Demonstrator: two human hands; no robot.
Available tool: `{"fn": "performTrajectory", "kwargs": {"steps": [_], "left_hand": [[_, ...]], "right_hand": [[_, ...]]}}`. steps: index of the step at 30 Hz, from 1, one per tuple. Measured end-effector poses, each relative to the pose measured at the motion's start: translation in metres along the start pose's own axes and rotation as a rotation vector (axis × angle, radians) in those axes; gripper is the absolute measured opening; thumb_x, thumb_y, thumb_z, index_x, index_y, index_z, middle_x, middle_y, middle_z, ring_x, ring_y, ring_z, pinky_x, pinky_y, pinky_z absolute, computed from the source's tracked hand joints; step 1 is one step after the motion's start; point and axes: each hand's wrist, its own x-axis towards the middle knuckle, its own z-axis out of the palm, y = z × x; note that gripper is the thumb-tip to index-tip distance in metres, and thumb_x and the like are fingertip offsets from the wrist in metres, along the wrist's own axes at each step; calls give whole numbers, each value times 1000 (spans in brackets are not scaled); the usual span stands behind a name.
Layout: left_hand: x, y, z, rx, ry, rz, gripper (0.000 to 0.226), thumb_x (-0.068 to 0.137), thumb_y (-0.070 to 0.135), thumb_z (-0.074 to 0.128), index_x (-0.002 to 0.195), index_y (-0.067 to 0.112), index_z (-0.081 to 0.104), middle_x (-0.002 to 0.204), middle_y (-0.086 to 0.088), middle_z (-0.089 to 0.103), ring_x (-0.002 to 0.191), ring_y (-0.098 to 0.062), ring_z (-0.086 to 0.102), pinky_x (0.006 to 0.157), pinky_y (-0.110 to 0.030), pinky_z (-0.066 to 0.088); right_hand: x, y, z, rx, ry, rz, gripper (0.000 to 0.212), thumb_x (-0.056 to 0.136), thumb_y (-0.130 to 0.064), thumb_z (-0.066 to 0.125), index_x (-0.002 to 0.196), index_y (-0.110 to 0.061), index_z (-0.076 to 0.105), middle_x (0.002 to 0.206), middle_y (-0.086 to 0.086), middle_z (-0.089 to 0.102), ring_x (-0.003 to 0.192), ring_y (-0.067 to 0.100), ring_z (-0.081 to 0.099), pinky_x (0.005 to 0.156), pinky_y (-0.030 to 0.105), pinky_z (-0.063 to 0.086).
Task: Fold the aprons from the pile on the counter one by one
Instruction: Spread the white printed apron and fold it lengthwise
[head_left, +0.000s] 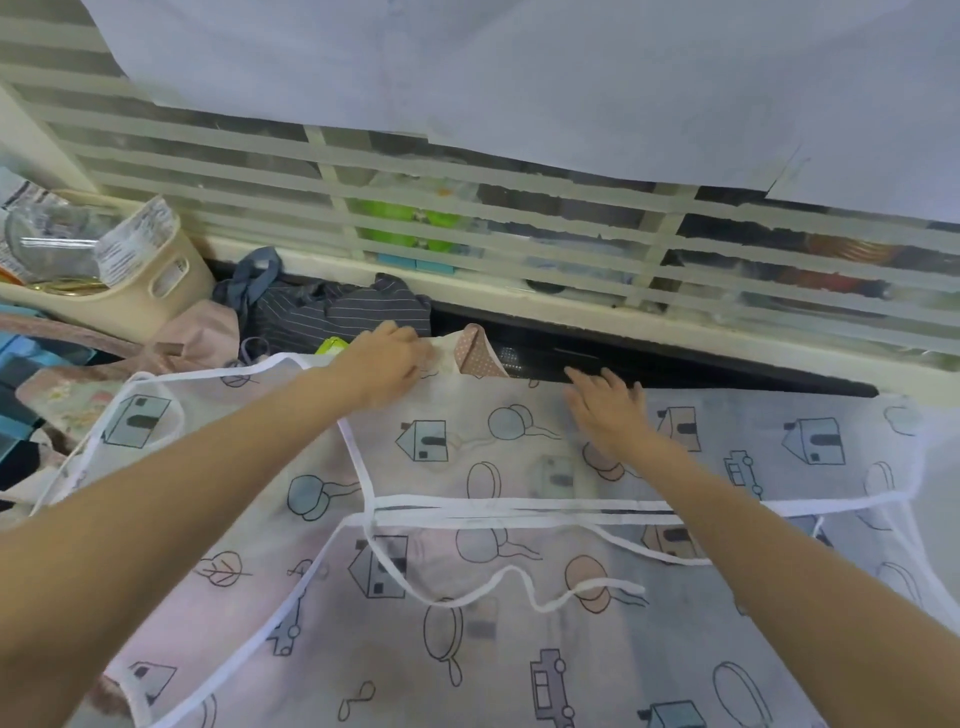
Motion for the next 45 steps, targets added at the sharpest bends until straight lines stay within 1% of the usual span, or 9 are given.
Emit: {"fn": "performTrajectory", "kwargs": {"steps": [4,8,13,17,22,31,37,40,45], "left_hand": [[28,11,14,38,-228,-106,35,100,17,35,132,17,49,132,-10,49,123,-28,42,98,-39,40],[33,6,0,-111,-327,-82,29,97,23,46,121,10,56,124,-9,57,110,-26,54,94,-33,42],[38,-3,-19,-79,-303,-39,23,92,24,56,99,6,67,101,-8,65,91,-22,58,89,-32,46],[48,-12,-39,27,-75,-67,22,92,22,52,96,11,70,105,-7,63,102,-27,54,89,-36,46],[51,-6,-40,235,0,-14,21,95,22,46,99,15,65,120,-5,55,107,-26,44,83,-32,37],[57,1,-40,193,152,-124,26,92,4,48,117,2,56,119,-15,44,114,-31,41,93,-38,38],[49,67,-2,-10,93,-39,63,97,34,43,147,7,15,155,-13,11,142,-28,14,113,-45,13],[49,94,21,31,-72,18,74,97,54,24,150,15,-8,158,-8,-13,145,-28,-13,115,-52,-5],[42,87,43,202,-87,77,77,93,64,13,147,20,-20,154,-12,-25,139,-40,-24,109,-61,-10]], "right_hand": [[20,1,-19,-18,-95,59,40,102,-18,23,126,-10,55,127,9,57,122,29,47,114,48,13],[24,11,-29,59,-193,84,30,97,-12,39,109,-3,65,108,14,62,100,33,59,83,36,47],[17,8,-56,91,-374,37,32,100,-27,40,97,-5,64,97,6,61,95,23,58,91,32,43],[15,8,-68,69,-505,31,52,99,-44,38,131,-7,52,135,7,51,125,29,47,107,40,33],[23,8,-68,80,-367,-65,35,94,-23,54,106,9,64,110,22,64,104,39,58,93,43,45],[36,16,-86,76,-92,-53,20,92,-14,58,96,3,67,97,9,65,90,23,59,78,29,44],[28,15,-41,-241,477,-269,22,90,-1,53,108,10,58,109,29,60,104,44,54,87,47,43],[15,25,-4,-276,208,-171,54,101,-27,39,147,-2,25,155,18,20,142,35,22,113,47,21],[-5,46,35,-302,18,14,67,93,-59,2,149,-28,-16,157,3,-22,144,30,-16,115,52,-5]]}}
